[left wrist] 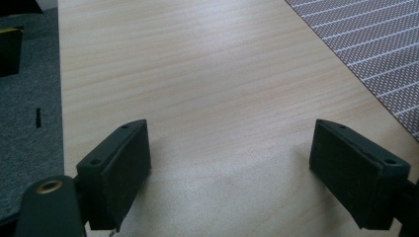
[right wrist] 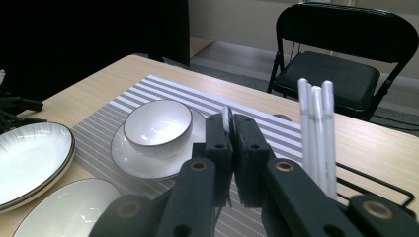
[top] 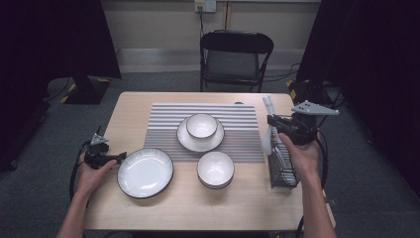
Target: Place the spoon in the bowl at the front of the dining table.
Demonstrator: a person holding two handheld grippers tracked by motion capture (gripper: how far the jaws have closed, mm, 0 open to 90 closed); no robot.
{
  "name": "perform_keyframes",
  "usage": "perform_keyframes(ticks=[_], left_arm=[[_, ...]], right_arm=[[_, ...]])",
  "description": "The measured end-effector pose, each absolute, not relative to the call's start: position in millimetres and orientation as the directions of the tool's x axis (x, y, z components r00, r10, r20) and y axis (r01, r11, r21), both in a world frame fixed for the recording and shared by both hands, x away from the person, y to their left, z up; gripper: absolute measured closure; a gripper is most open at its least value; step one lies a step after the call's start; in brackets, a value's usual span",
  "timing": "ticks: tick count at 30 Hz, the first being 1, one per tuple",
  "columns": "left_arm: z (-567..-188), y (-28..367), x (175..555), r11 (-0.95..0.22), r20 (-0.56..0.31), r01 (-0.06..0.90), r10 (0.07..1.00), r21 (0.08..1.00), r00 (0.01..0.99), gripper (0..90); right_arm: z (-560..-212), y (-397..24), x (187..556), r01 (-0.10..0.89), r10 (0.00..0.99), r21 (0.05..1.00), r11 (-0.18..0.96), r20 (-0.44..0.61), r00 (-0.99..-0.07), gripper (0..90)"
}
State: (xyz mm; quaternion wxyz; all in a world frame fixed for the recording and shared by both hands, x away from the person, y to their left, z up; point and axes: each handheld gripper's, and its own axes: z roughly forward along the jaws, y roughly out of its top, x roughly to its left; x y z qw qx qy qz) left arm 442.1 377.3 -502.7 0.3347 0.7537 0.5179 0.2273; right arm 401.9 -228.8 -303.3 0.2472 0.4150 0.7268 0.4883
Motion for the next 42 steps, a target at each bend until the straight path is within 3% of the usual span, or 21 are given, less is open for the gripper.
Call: perform_keyframes(ticks=[22,42], left_arm=[[-502.6,377.3,442.1,-0.24,-0.004,0.629,0.933,0.74,0.361,15.6],[-502.6,377.4,442.1,-0.24,-0.004,0.628,0.933,0.74,0.36,15.6]], right_arm=[[-319.7,-172.5,423.5,0.346,0.784,0.915,0.206,0.057,-0.618,86.5],[-318.9,-146.0,440.8,0.343,0.758,0.914,0.217,0.064,-0.649,86.5]])
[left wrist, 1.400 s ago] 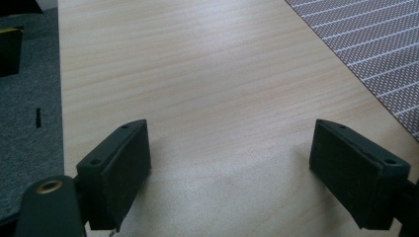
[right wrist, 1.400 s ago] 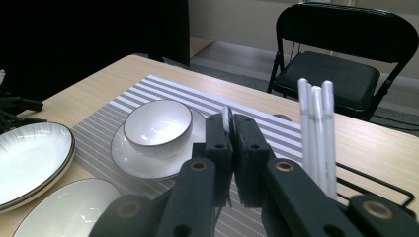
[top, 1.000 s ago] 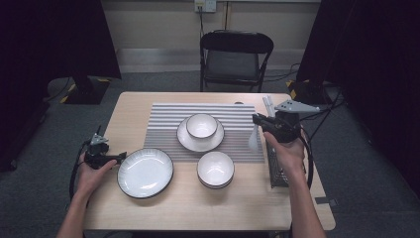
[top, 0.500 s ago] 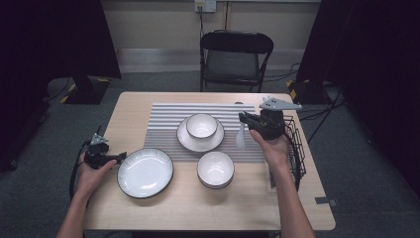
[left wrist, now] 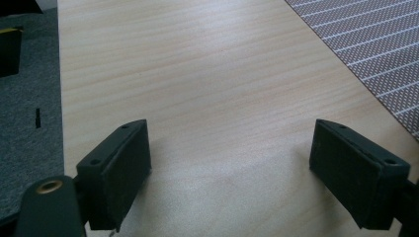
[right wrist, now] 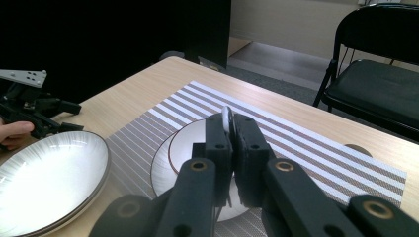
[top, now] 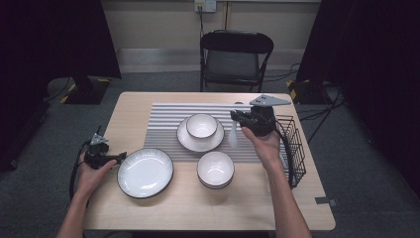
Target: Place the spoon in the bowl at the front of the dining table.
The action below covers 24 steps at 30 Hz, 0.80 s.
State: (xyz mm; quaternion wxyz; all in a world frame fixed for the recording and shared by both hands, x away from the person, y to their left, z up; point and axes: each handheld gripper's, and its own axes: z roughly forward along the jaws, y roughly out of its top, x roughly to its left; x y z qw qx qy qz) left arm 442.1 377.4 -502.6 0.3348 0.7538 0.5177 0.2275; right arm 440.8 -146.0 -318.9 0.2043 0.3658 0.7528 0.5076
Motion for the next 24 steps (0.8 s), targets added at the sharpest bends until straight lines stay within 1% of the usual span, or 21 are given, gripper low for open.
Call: perform_keyframes(ticks=[8,17,24], left_arm=[[-502.6,377.5,442.1,-0.24,-0.004,0.628,0.933,0.74,0.361,15.6],[-502.7,377.5,442.1,-0.24,-0.005,0.627,0.932,0.741,0.362,15.6],[-502.8,377.7,442.1,-0.24,-0.006,0.627,0.931,0.741,0.364,15.6]], right_arm=[[-318.7,-136.4,450.2,0.351,0.769,0.909,0.227,0.054,-0.637,86.5],[-319.8,-123.1,457.7,0.334,0.754,0.915,0.228,0.051,-0.654,86.5],[-323.7,-110.8,461.7,0.323,0.731,0.913,0.249,0.041,-0.681,86.5]])
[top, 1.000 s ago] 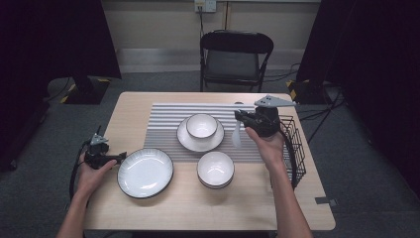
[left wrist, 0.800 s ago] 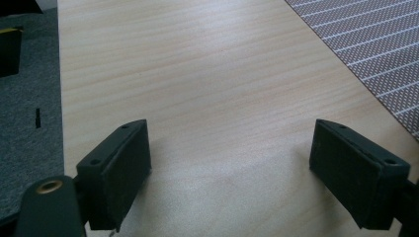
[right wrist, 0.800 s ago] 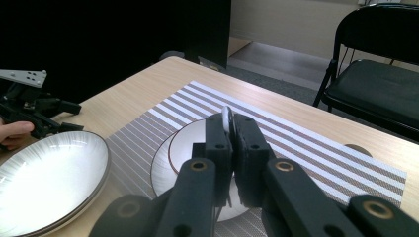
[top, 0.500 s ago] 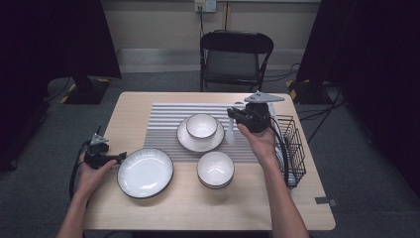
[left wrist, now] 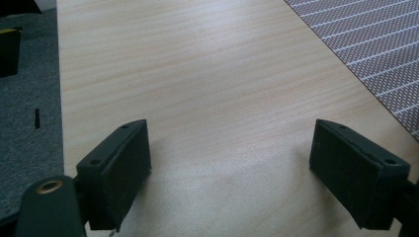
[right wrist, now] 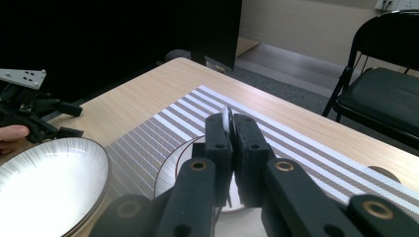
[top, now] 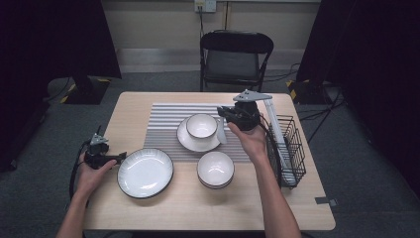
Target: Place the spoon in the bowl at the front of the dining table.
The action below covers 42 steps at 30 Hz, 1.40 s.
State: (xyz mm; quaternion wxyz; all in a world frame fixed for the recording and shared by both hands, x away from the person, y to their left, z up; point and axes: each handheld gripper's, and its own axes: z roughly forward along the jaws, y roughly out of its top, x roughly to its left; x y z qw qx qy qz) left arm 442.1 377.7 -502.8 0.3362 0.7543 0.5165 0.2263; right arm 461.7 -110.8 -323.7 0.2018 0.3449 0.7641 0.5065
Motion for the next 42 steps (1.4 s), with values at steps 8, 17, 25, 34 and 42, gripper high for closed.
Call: perform_keyframes(ticks=[8,17,25,34,42], left_arm=[[-502.8,377.8,442.3,-0.24,-0.006,0.627,0.931,0.741,0.364,15.6],[-502.9,377.8,442.4,-0.241,-0.006,0.626,0.931,0.742,0.365,15.5],[-502.9,377.8,442.4,-0.241,-0.006,0.626,0.931,0.741,0.365,15.5],[-502.9,377.8,442.4,-0.241,-0.006,0.626,0.931,0.742,0.365,15.5],[-502.9,377.8,442.4,-0.241,-0.006,0.626,0.931,0.741,0.365,15.5]], right_arm=[[-327.7,-101.1,468.0,0.3,0.718,0.921,0.25,0.031,-0.695,86.5],[-332.4,-91.4,479.6,0.312,0.722,0.912,0.264,0.028,-0.692,86.5],[-335.1,-77.9,490.8,0.312,0.718,0.915,0.255,0.037,-0.695,86.5],[-344.9,-71.5,507.9,0.343,0.73,0.904,0.255,0.053,-0.681,86.4],[-346.6,-66.6,515.9,0.34,0.731,0.909,0.239,0.062,-0.679,86.4]])
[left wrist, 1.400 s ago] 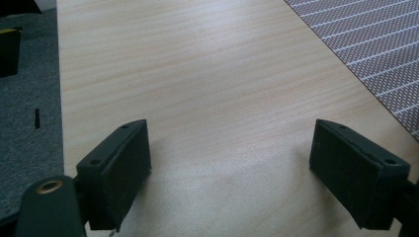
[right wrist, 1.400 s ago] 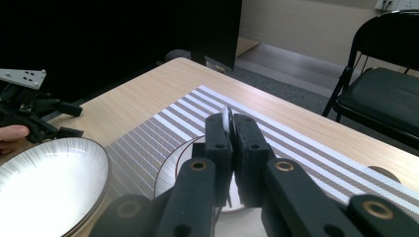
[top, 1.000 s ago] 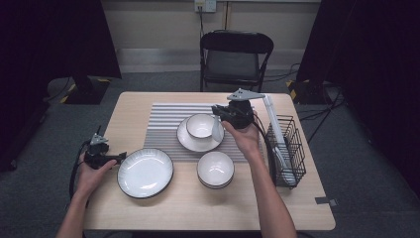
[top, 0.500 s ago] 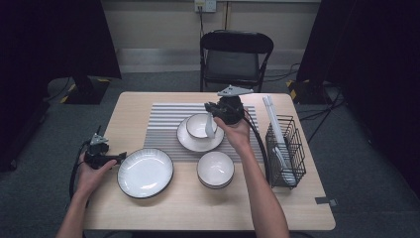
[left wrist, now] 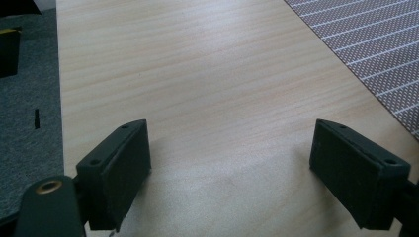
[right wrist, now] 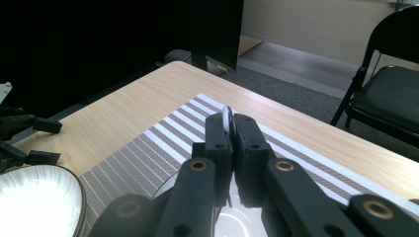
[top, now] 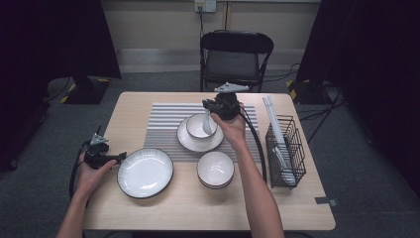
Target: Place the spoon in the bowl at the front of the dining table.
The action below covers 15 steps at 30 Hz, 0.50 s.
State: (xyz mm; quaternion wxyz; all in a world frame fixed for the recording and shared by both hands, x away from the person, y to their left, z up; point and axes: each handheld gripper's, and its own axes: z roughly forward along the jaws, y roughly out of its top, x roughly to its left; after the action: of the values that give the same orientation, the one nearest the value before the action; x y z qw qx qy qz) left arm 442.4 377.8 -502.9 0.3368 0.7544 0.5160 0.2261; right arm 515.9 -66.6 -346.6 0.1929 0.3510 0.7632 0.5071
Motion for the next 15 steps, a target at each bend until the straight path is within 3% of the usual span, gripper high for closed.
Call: perform_keyframes(ticks=[15], left_arm=[[-502.9,377.8,442.4,-0.241,-0.006,0.626,0.931,0.741,0.365,15.5]], right_arm=[[-357.5,-65.8,527.8,0.361,0.755,0.907,0.215,0.08,-0.651,86.4]])
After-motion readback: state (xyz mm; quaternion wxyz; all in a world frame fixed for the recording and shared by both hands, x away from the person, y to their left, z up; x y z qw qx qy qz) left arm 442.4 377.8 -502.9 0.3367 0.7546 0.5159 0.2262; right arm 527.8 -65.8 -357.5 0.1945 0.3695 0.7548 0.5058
